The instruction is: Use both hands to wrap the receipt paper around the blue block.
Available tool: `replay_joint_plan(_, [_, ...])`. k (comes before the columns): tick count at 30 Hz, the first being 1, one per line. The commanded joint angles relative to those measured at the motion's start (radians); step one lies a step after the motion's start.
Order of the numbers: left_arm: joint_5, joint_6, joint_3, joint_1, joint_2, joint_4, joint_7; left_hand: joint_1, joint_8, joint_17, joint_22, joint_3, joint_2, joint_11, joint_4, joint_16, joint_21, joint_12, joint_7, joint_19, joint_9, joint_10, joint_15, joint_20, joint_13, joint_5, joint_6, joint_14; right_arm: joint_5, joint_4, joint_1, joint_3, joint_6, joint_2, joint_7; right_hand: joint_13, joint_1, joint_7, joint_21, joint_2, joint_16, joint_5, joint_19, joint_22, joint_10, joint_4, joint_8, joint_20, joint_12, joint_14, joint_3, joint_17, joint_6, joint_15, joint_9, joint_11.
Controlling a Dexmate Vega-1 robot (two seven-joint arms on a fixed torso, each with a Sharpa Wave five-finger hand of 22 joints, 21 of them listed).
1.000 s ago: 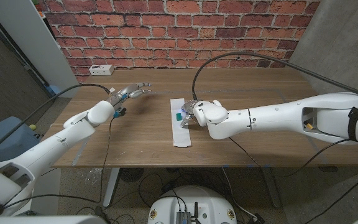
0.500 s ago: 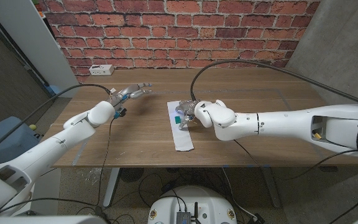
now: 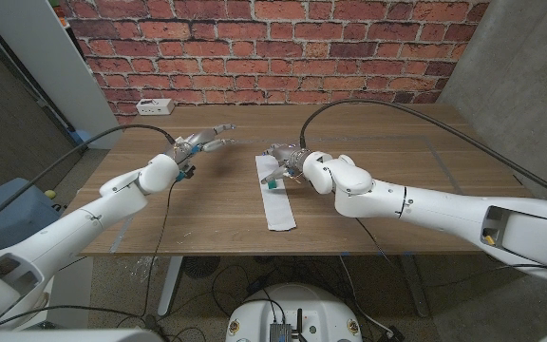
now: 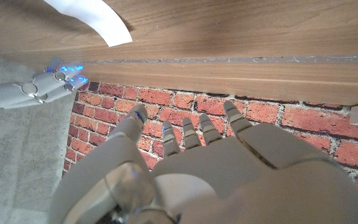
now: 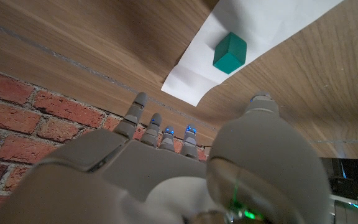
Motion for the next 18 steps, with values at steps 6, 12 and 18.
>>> replay_joint_plan(6, [0.161, -0.013, 0.067, -0.043, 0.036, -0.012, -0.036, -0.081, 0.009, 0.015, 0.005, -0.05, -0.018, -0.02, 0.069, 0.001, -0.016, -0.001, -0.003, -0.034, 0.001, -0.067, -0.035, -0.025, 0.002, -0.009, -0.088, -0.075, 0.131, -0.002, -0.314, 0.321, 0.131, 0.049, -0.312, 0.0, -0.039, -0.006, 0.001, 0.04, 0.017, -0.014, 0.027, 0.002, 0.052, 0.028, 0.006, -0.001, 0.017, 0.037, 0.002, -0.003, 0.027, 0.005, 0.0, 0.01])
replay_joint_plan(12, [0.197, -0.078, 0.09, -0.076, 0.037, 0.037, -0.053, -0.19, 0.008, 0.016, 0.007, -0.091, -0.029, -0.015, 0.167, 0.002, -0.027, 0.001, 0.013, -0.058, 0.0, -0.131, -0.086, -0.108, 0.001, 0.001, -0.178, -0.152, 0.153, -0.003, -0.403, 0.376, 0.143, 0.087, -0.456, -0.003, -0.077, -0.01, 0.0, 0.049, 0.025, -0.031, 0.045, 0.002, 0.086, 0.047, 0.009, -0.007, 0.023, 0.063, -0.006, -0.007, 0.048, 0.005, 0.0, 0.011])
replay_joint_plan(18, [0.243, -0.099, 0.109, -0.094, 0.037, 0.066, -0.057, -0.262, 0.009, 0.013, 0.006, -0.137, -0.073, -0.042, 0.216, 0.002, -0.037, -0.002, -0.007, -0.082, -0.002, -0.167, -0.089, -0.136, -0.001, 0.01, -0.216, -0.174, 0.169, -0.012, -0.481, 0.415, 0.15, 0.121, -0.584, -0.004, -0.095, -0.012, -0.001, 0.053, 0.029, -0.04, 0.055, 0.002, 0.114, 0.057, 0.01, -0.006, 0.029, 0.08, -0.009, -0.01, 0.059, 0.005, -0.001, 0.011])
